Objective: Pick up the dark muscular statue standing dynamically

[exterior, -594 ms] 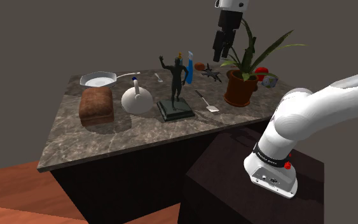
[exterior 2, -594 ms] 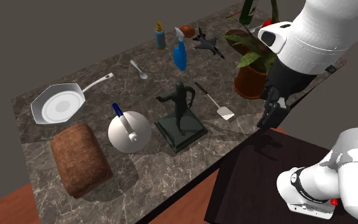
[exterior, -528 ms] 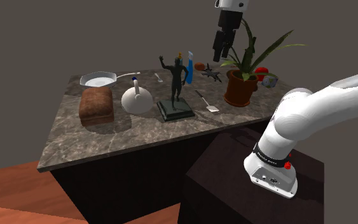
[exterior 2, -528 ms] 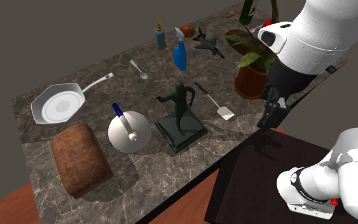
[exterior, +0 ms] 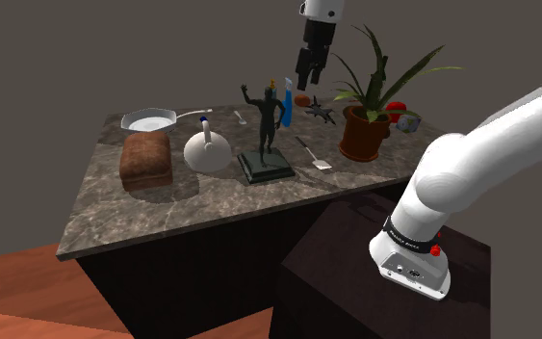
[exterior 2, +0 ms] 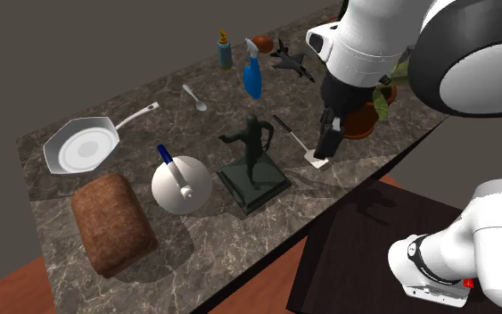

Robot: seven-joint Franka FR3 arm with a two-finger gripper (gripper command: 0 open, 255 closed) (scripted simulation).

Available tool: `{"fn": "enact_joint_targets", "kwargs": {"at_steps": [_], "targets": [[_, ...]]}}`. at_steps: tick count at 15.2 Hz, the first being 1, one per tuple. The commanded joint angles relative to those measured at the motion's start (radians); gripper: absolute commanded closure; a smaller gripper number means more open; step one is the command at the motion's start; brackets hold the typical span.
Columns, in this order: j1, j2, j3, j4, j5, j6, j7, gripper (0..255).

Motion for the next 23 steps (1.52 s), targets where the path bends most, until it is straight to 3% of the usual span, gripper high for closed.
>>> {"fn": "enact_joint_targets", "kwargs": {"at_steps": [1, 12, 22, 23], "targets": [[0.0, 0.072, -0.014, 0.029, -0.005, 0.052, -0.025, 0], [0.003, 0.472, -0.054, 0.349, 0.018, 0.18, -0.132, 0], [0.002, 0.493, -0.054, 0.269, 0.023, 0.282, -0.139, 0], [0.002, 0.494, -0.055, 0.27, 0.023, 0.282, -0.139, 255]]}}
